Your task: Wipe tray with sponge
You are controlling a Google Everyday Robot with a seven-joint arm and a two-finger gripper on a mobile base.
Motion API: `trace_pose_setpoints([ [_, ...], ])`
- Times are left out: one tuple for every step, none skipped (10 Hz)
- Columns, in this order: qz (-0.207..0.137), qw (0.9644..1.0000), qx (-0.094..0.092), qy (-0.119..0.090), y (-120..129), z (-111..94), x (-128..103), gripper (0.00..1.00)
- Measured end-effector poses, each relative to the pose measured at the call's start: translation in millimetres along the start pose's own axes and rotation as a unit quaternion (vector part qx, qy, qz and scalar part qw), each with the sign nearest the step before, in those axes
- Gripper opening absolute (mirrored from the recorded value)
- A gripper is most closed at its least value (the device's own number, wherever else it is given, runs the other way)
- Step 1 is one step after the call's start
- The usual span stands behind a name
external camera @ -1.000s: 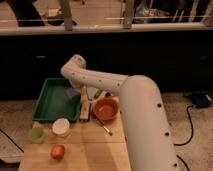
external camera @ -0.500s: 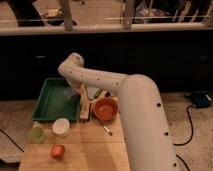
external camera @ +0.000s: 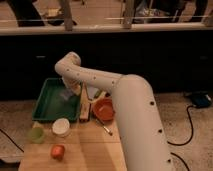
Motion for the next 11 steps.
trace_pose_setpoints([
  [-0.009,0.9999,-0.004,-0.004,-1.2,2.7,-0.8,0.00],
  [-0.013,0.9999,-0.006,-0.007,-1.0,4.3,-0.5,0.00],
  [-0.020,0.9997,-0.008,-0.013,-4.5,6.7,-5.1,0.00],
  [-0.027,0.9994,-0.009,-0.017,-8.3,8.6,-8.7,0.00],
  [-0.035,0.9990,-0.014,-0.022,-9.8,11.1,-11.8,0.00],
  [-0.039,0.9989,-0.014,-0.025,-10.9,11.9,-12.6,0.00],
  [-0.044,0.9986,-0.015,-0.026,-12.5,12.8,-14.3,0.00],
  [-0.055,0.9978,-0.017,-0.032,-16.9,14.5,-20.4,0.00],
  [-0.061,0.9973,-0.019,-0.035,-19.2,15.9,-23.5,0.00],
  [-0.070,0.9965,-0.022,-0.039,-22.9,18.8,-28.5,0.00],
  [-0.080,0.9955,-0.026,-0.045,-29.7,23.5,-37.0,0.00],
])
